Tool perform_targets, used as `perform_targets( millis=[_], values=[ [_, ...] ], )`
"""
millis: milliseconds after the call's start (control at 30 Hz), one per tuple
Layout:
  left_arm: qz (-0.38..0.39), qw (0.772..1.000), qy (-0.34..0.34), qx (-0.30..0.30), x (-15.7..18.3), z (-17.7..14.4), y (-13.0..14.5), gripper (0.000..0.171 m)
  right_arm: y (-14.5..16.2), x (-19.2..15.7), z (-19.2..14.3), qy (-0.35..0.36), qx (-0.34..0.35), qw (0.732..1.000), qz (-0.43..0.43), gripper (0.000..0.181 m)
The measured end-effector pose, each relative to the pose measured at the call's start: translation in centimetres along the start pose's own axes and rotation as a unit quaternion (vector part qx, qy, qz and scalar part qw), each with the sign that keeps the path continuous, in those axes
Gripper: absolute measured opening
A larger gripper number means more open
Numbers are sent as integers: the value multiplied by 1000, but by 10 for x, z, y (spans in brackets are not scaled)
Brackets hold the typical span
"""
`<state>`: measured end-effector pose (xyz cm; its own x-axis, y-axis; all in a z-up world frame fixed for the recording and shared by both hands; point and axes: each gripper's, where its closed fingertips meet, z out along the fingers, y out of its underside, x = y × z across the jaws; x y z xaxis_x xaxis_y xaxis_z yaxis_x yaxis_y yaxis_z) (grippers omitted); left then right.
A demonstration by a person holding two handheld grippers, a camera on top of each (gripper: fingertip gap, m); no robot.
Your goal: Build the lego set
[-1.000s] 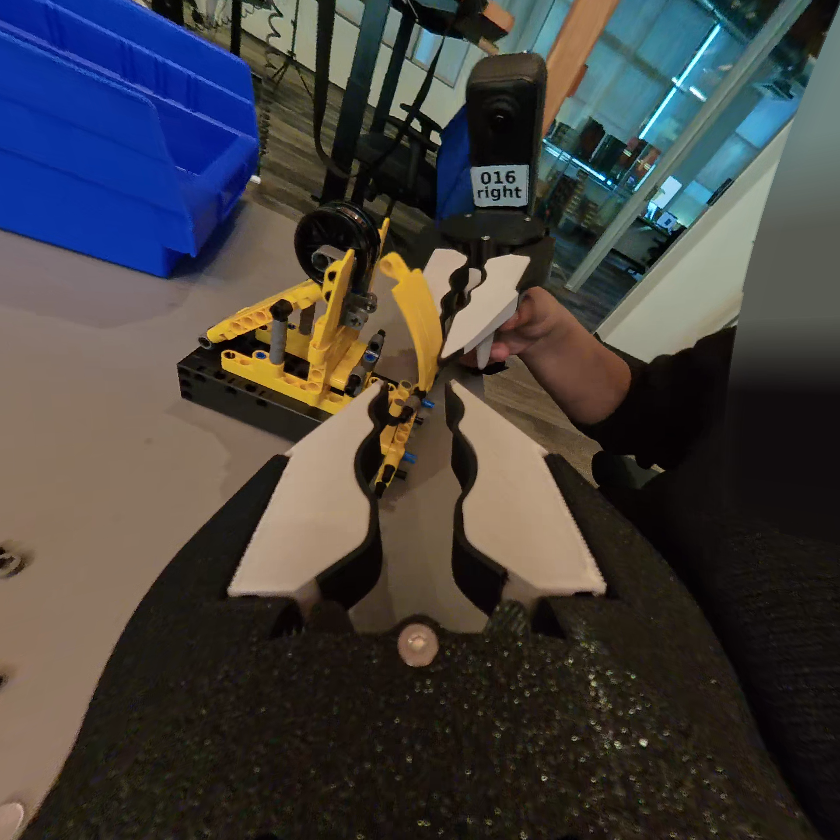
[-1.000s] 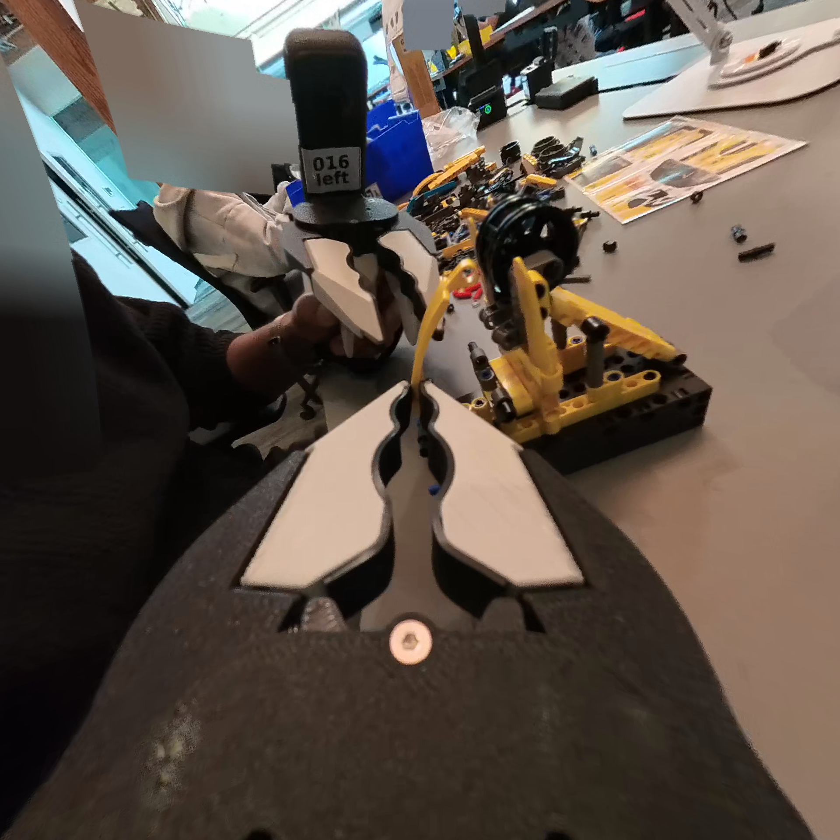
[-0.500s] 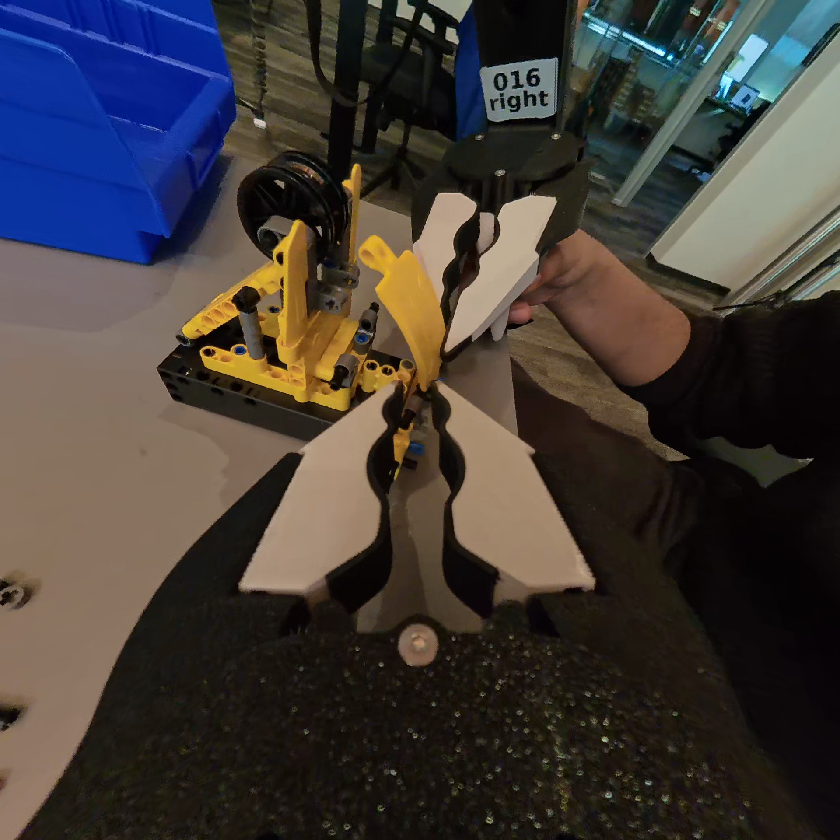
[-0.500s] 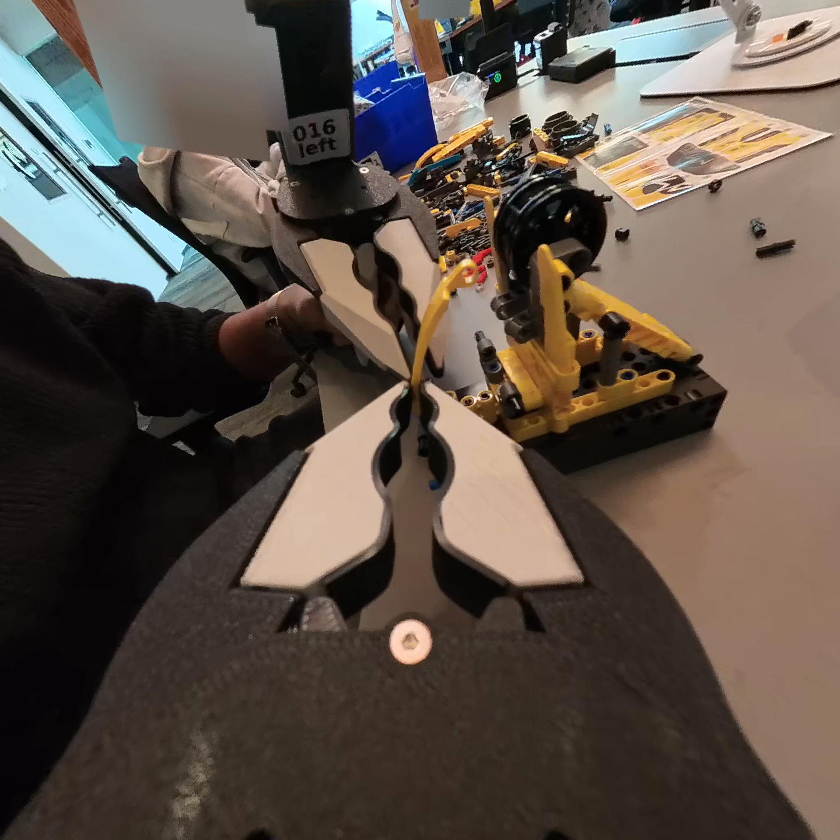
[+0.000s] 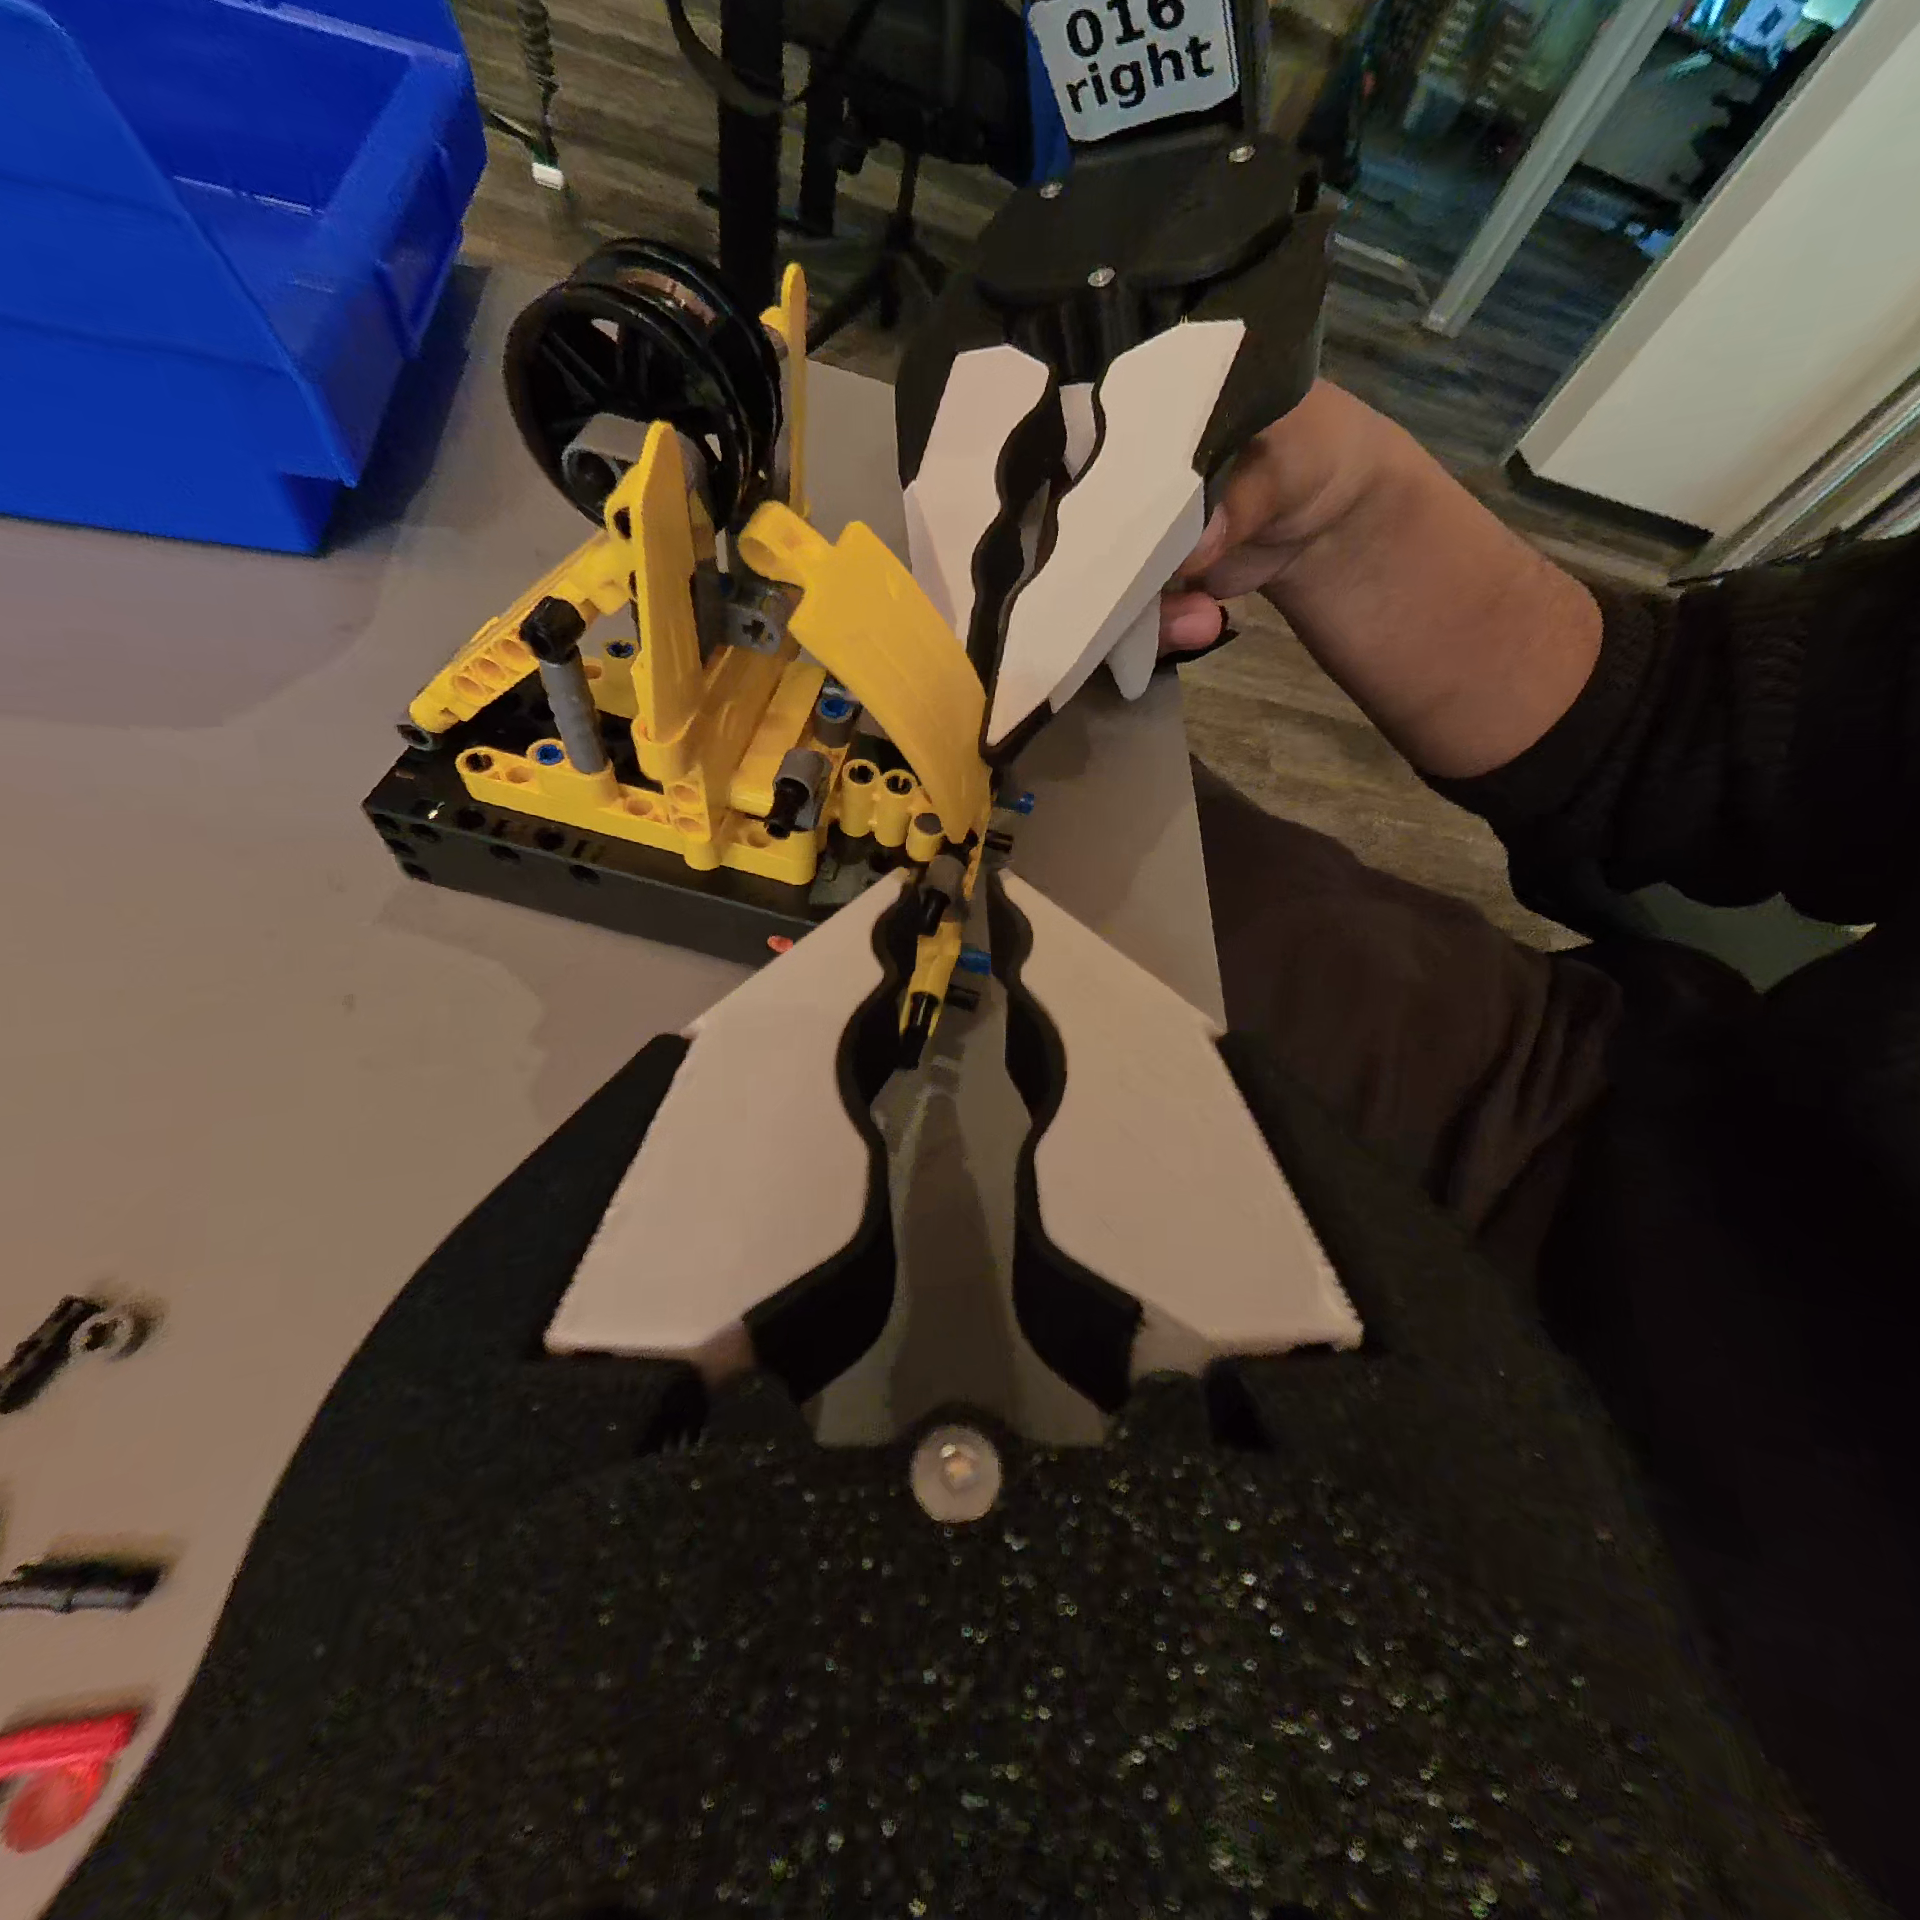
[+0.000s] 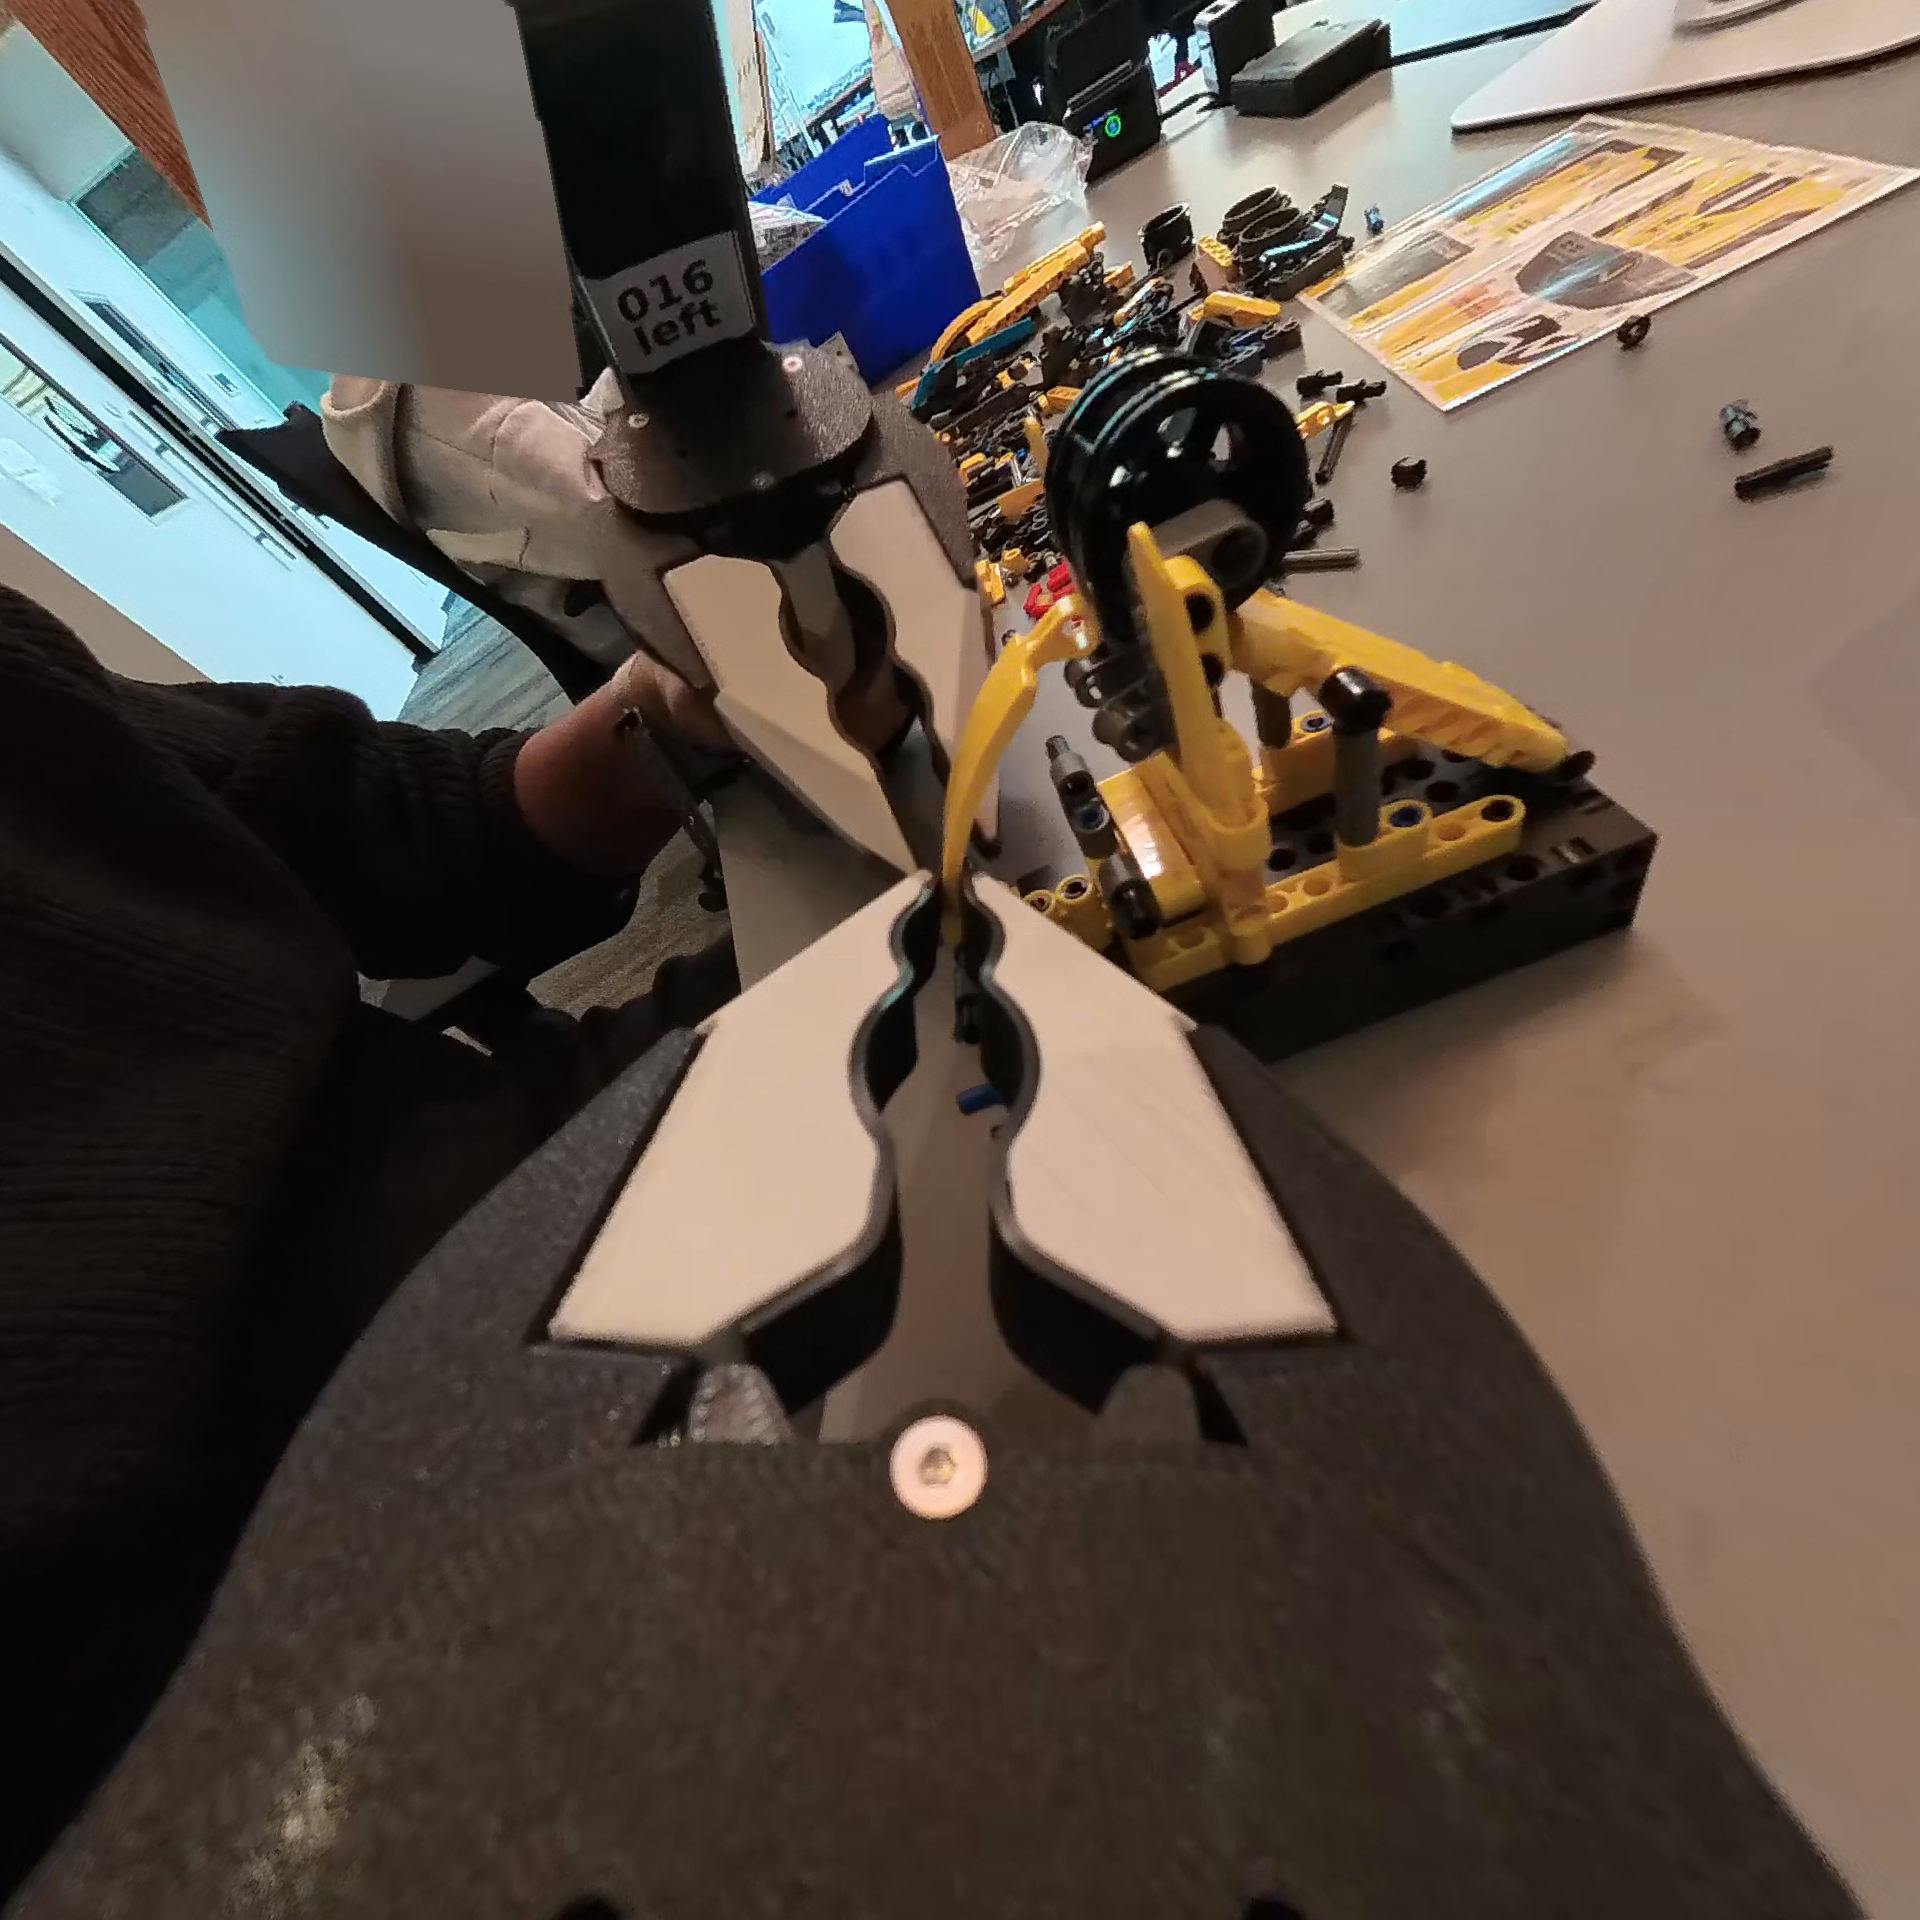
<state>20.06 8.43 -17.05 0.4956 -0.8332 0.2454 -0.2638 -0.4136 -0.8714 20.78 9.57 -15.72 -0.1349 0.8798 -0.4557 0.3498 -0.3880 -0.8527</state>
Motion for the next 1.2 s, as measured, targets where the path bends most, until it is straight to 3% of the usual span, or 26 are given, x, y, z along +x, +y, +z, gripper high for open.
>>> perform_targets(
  millis=[300, 800, 1200],
  values=[
    [9, 1000, 8, -6, 2, -1, 2, 13, 4, 1, -4, 11, -14, 1000, -16, 3],
    [59, 997, -38, -27, -2, 8, 4, 8, 6, 0, -4, -4, -41, 997, -72, 4],
    [79, 995, -46, -27, -1, 9, 4, 7, 17, 4, -19, 44, -74, 990, -112, 14]
  ],
)
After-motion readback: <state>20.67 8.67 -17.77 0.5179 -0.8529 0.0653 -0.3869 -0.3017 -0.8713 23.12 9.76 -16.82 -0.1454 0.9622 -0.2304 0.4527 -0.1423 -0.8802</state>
